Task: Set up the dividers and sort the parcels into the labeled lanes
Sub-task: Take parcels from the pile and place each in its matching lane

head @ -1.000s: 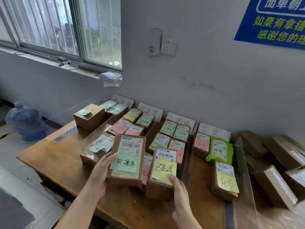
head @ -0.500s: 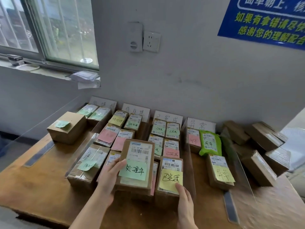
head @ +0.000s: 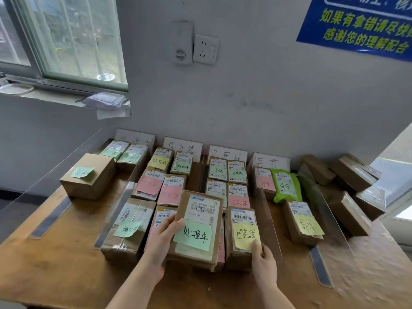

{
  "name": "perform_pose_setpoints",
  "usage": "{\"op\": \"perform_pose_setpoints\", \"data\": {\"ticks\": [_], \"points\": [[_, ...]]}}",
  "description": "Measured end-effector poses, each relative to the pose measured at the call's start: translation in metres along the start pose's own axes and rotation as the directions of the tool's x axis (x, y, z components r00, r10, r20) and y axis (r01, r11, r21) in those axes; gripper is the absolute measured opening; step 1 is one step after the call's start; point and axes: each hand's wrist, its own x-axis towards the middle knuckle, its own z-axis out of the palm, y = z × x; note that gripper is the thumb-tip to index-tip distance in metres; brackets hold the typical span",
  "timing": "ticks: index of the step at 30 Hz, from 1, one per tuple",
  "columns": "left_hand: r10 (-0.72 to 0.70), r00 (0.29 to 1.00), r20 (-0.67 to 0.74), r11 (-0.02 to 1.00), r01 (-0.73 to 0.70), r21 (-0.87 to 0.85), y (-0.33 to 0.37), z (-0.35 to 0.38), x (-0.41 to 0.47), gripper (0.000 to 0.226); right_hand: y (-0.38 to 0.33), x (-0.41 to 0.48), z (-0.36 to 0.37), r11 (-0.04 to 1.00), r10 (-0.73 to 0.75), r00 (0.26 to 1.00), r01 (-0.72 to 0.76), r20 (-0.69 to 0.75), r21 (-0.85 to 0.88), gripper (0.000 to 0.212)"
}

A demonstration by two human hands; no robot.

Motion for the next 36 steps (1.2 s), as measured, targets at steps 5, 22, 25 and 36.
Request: {"op": "perform_pose_setpoints", "data": {"ticks": [5,22,25,36], "points": [[-0.011,0.999,0.049,1.000,0.011,0.002,0.007,-0.008,0.005,0.040,-0.015,-0.040,0.010,0.921,-0.181,0.973,0.116,-0.146,-0.371,0.075],[0.140,0.987,-0.073,0.988,-0.143,-0.049,0.080,-0.060,-0.010,0.033,-0.126,-0.124,0.091,0.924,-0.358,0.718,0.180,0.596,0.338,0.043],[0.178,0.975,-0.131,0.983,-0.181,-0.010,0.091,-0.079,-0.010,0.031,-0.137,-0.131,0.114,0.919,-0.355,0.714,0.149,0.604,0.364,0.028],[0.176,0.959,-0.221,0.984,-0.177,0.017,0.140,-0.173,0.041,0.029,-0.183,-0.159,0.223,0.956,-0.282,0.711,0.156,0.645,0.247,0.049]]}}
